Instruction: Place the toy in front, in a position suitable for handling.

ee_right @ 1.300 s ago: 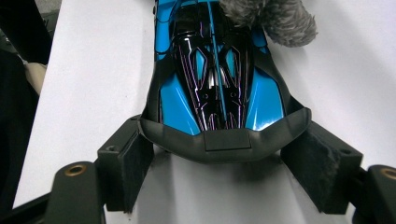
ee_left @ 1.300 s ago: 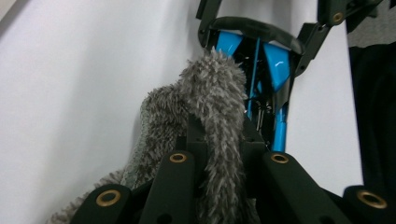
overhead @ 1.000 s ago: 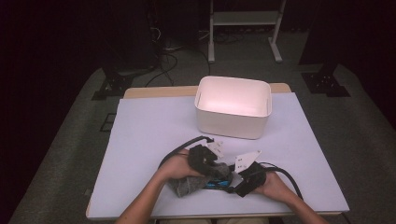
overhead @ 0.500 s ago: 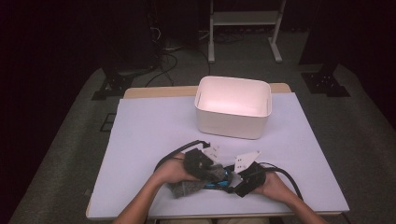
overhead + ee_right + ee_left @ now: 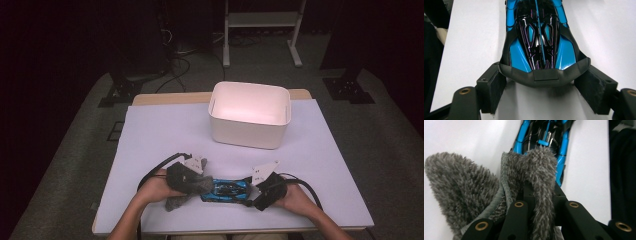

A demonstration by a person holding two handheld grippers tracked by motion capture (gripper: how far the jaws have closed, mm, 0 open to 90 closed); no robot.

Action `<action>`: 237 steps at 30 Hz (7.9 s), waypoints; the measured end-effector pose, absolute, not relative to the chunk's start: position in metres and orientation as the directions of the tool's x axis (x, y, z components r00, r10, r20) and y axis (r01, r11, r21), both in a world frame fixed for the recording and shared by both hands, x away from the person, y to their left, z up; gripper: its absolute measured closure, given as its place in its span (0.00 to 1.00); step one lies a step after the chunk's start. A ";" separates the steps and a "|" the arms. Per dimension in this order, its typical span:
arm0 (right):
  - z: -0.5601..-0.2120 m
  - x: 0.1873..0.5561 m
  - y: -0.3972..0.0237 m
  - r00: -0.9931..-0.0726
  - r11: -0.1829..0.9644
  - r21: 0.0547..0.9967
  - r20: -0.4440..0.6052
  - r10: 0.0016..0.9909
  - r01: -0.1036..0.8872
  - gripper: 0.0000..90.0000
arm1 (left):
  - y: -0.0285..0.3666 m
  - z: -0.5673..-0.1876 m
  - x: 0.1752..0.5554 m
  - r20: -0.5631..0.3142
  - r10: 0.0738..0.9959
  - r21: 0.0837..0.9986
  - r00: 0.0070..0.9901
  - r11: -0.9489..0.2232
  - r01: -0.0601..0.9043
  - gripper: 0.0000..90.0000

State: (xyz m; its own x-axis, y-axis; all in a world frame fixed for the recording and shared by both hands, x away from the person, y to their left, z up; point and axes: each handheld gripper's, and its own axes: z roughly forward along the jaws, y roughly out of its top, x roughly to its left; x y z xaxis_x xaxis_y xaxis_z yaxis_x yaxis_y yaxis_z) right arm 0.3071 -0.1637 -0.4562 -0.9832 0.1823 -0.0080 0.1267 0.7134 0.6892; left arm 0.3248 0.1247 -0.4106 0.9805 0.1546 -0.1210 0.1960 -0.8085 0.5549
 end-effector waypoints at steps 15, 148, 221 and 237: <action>-0.453 0.313 -0.184 -0.978 0.728 0.660 0.052 0.203 0.187 0.27 | 0.087 -0.416 0.328 -0.144 0.094 0.566 0.985 -0.808 0.160 0.89; -0.445 0.303 -0.182 -0.982 0.634 0.761 0.021 0.190 0.138 0.62 | 0.023 -0.374 0.331 -0.089 -0.042 0.598 0.995 -0.801 0.020 0.90; -0.444 0.301 -0.190 -0.977 0.611 0.777 0.027 0.212 0.154 0.63 | 0.026 -0.372 0.331 -0.075 -0.041 0.578 0.996 -0.816 0.010 0.90; -0.440 0.304 -0.187 -0.979 0.641 0.754 0.009 0.205 0.141 0.62 | 0.098 -0.370 0.341 -0.079 0.116 0.573 0.990 -0.807 0.140 0.90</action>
